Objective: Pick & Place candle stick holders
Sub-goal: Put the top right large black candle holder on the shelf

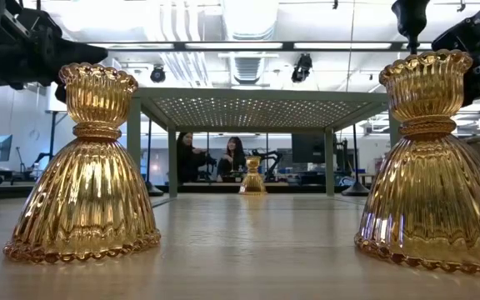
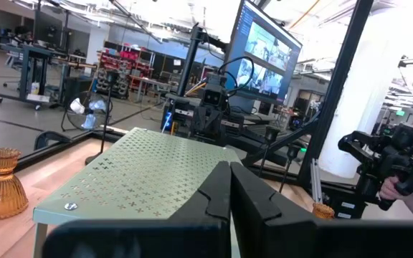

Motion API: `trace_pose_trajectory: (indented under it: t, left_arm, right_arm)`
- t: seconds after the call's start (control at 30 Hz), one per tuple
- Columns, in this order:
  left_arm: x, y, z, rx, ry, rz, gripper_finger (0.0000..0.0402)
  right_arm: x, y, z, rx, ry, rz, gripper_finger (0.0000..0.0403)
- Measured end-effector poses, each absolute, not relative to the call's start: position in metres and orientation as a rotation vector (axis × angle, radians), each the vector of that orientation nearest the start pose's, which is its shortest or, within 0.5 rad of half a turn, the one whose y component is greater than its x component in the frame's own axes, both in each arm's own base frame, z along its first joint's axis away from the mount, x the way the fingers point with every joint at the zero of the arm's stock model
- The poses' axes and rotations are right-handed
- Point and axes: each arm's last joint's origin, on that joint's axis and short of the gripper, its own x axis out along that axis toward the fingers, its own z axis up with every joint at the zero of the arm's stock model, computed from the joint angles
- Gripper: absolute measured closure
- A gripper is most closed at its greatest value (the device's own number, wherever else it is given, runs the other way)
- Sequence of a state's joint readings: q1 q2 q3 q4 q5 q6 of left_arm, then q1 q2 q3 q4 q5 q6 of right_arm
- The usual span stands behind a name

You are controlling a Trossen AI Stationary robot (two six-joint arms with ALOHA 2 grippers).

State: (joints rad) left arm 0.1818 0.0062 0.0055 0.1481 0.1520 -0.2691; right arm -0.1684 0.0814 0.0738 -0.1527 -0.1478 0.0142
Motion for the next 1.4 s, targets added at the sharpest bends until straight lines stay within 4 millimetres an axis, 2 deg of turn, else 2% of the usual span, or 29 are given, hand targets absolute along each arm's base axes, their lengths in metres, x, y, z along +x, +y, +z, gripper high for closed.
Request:
trace_pose_trajectory:
  t: [0.17,0.37,0.53,0.77,0.9,1.0,1.2,1.3,1.4]
  left_arm:
    - [0.096,0.013,0.179,-0.244,-0.148,0.010,0.0396]
    - [0.096,0.013,0.179,-0.244,-0.148,0.010,0.0396]
    - [0.096,0.013,0.179,-0.244,-0.148,0.010,0.0396]
    - [0.096,0.013,0.179,-0.244,-0.148,0.010,0.0396]
    - [0.096,0.013,0.179,-0.244,-0.149,0.010,0.0396]
    - [0.095,0.013,0.180,-0.242,-0.161,0.015,0.0396]
    - [0.095,0.014,0.181,-0.246,-0.167,0.024,0.0396]
    - [0.095,0.014,0.181,-0.237,-0.167,0.026,0.0396]
    - [0.095,0.014,0.180,-0.241,-0.160,0.029,0.0396]
  right_arm:
    - [0.098,-0.013,0.173,0.055,0.103,-0.034,0.0394]
    - [0.099,-0.016,0.188,0.022,-0.140,-0.123,0.0394]
    - [0.100,-0.017,0.199,0.013,-0.214,-0.171,0.0394]
    - [0.112,-0.023,0.214,0.042,-0.141,-0.303,0.0394]
    - [0.120,-0.030,0.224,0.031,-0.028,-0.500,0.0390]
    - [0.127,-0.035,0.222,0.015,0.087,-0.634,0.0372]
    - [0.140,-0.044,0.223,-0.033,0.166,-0.832,0.0302]
    - [0.142,-0.050,0.216,-0.058,0.214,-0.971,0.0264]
    - [0.142,-0.055,0.200,-0.039,0.261,-1.043,0.0231]
